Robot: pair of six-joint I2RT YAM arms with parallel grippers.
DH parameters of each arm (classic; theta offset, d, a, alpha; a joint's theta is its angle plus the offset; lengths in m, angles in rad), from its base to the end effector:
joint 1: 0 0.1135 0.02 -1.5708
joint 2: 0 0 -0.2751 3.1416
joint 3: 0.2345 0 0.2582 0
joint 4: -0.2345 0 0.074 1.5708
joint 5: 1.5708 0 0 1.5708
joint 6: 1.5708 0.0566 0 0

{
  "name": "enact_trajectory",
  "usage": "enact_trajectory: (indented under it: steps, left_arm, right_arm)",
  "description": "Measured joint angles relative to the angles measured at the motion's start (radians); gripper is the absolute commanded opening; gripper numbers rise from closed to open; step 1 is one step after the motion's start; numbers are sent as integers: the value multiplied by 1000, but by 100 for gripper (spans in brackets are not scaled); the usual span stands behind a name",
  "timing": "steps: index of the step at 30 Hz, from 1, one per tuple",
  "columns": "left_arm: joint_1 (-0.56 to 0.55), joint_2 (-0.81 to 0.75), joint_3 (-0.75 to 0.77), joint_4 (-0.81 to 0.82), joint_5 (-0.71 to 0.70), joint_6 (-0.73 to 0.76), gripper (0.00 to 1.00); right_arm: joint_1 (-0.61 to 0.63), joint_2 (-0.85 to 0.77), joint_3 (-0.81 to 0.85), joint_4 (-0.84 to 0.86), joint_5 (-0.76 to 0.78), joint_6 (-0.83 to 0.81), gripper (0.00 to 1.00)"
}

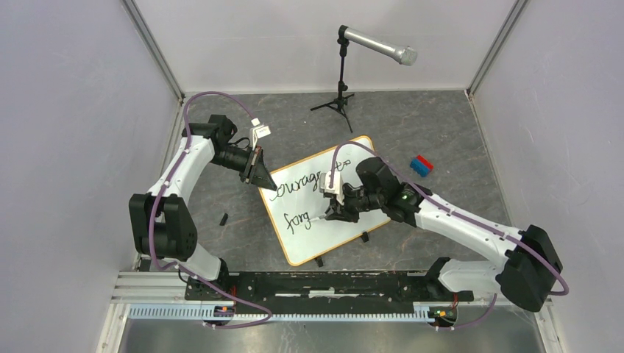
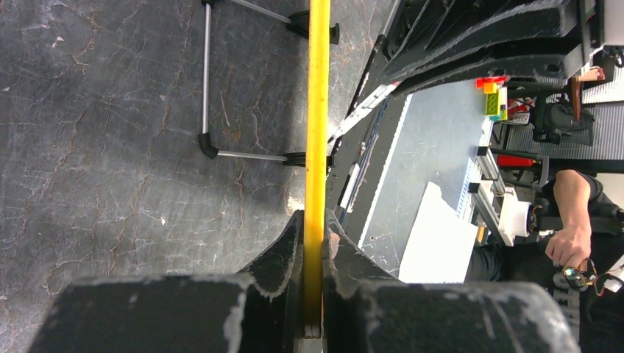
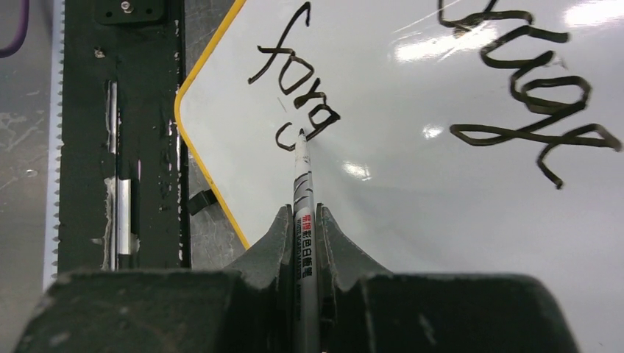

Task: Write a sentence on the whiteboard

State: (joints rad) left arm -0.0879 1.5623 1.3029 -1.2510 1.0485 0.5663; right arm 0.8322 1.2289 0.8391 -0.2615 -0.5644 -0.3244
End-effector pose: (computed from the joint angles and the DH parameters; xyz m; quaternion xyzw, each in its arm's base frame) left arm 0.2766 -0.0736 0.2801 0.2923 0.8146 -0.4799 0.1439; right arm 0.1660 0.2272 0.2589 -0.5739 0.6532 0.3486 0.3498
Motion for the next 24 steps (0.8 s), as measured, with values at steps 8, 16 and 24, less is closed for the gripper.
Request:
enact_trajectory:
  steps: [8,16,24]
  left_arm:
    - [0,0,0,0,0,0,2]
    - [0,0,0,0,0,0,2]
    - [0,0,0,1,0,0,2]
  right_arm:
    - [-51,-24,10,-11,15,-14,0]
    - [-52,-16,16,-10,15,-13,0]
    - [-71,-14,16,-10,10,-14,0]
